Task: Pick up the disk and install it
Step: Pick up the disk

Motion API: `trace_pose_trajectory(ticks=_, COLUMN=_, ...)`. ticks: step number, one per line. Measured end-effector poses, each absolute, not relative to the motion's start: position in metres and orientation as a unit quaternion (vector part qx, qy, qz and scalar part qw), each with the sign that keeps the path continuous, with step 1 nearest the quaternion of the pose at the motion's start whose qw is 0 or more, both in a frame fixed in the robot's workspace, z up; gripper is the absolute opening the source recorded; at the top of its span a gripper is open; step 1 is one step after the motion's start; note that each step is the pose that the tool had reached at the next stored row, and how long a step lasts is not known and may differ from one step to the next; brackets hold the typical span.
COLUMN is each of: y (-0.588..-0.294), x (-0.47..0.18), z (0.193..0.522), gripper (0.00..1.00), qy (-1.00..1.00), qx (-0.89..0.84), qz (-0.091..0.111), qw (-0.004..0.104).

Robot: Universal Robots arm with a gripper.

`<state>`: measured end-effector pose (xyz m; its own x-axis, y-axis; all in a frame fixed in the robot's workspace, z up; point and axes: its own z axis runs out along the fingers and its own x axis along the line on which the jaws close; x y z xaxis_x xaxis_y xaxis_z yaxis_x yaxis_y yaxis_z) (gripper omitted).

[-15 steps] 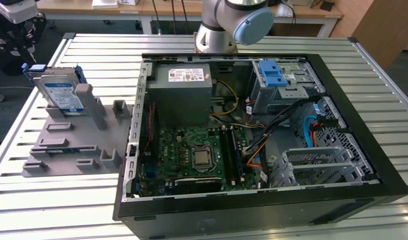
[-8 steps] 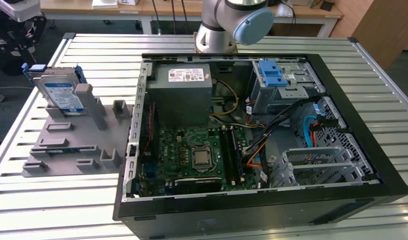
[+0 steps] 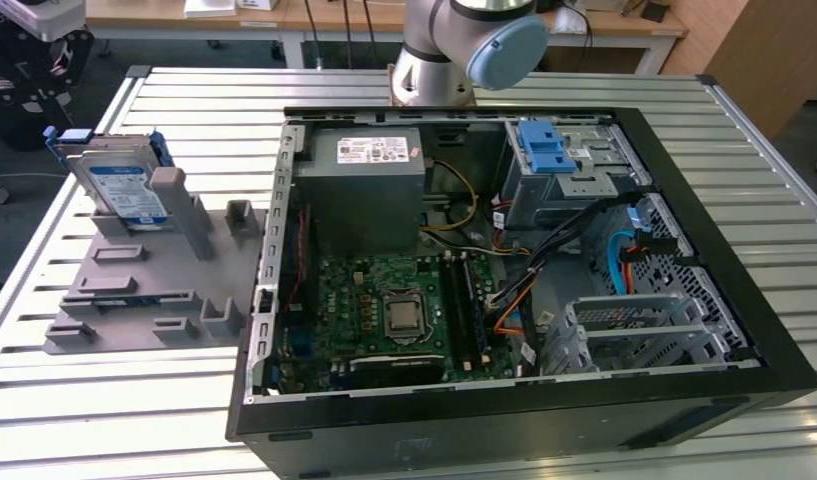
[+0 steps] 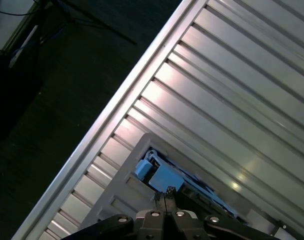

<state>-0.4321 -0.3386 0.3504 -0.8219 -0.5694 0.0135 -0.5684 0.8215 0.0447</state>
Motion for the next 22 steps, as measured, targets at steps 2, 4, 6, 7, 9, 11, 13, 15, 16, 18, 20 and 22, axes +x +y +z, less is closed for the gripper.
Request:
trace_pose_trajectory(ticks=2, y=-0.3386, x=-0.4321, z=0.3504, gripper=0.11, qy=-0.954, qx=0.3, qz=-0.019, qw=0.013)
trace_pose_trajectory(ticks=4, y=-0.3386, x=-0.4321, z=0.3504, gripper=0.11, qy=-0.954, qx=0.3, qz=-0.019, qw=0.013)
trace_pose_trajectory(ticks=6, y=-0.3386, x=-0.4321, z=0.3504, gripper=0.11, qy=-0.954, qx=0.3, qz=-0.019, qw=0.013)
trace_pose_trajectory(ticks=7, y=-0.3386, x=-0.432, z=0.3504, gripper=0.11, qy=-0.954, qx=0.3, qz=-0.019, qw=0.013)
trace_pose_trajectory(ticks=9, y=-0.3386, x=-0.4321, z=0.3504, gripper=0.11, qy=-0.954, qx=0.3, qz=-0.019, qw=0.013)
trace_pose_trajectory(ticks=11, y=-0.3386, x=-0.432, z=0.3504, gripper=0.11, qy=-0.951, qx=0.307, qz=-0.02, qw=0.013)
trace_pose_trajectory(ticks=13, y=-0.3385, x=-0.432, z=0.3504, gripper=0.11, qy=-0.947, qx=0.32, qz=-0.021, qw=0.013)
trace_pose_trajectory(ticks=15, y=-0.3386, x=-0.4321, z=0.3504, gripper=0.11, qy=-0.942, qx=0.334, qz=-0.023, qw=0.013)
trace_pose_trajectory(ticks=16, y=-0.3386, x=-0.432, z=0.3504, gripper=0.11, qy=-0.94, qx=0.34, qz=-0.023, qw=0.013)
trace_pose_trajectory(ticks=18, y=-0.3386, x=-0.4321, z=0.3503, gripper=0.11, qy=-0.935, qx=0.353, qz=-0.024, qw=0.012)
trace_pose_trajectory(ticks=20, y=-0.3386, x=-0.4321, z=0.3504, gripper=0.11, qy=-0.929, qx=0.368, qz=-0.025, qw=0.012)
trace_pose_trajectory(ticks=22, y=-0.3386, x=-0.4321, z=0.3503, gripper=0.11, qy=-0.924, qx=0.382, qz=-0.026, qw=0.012)
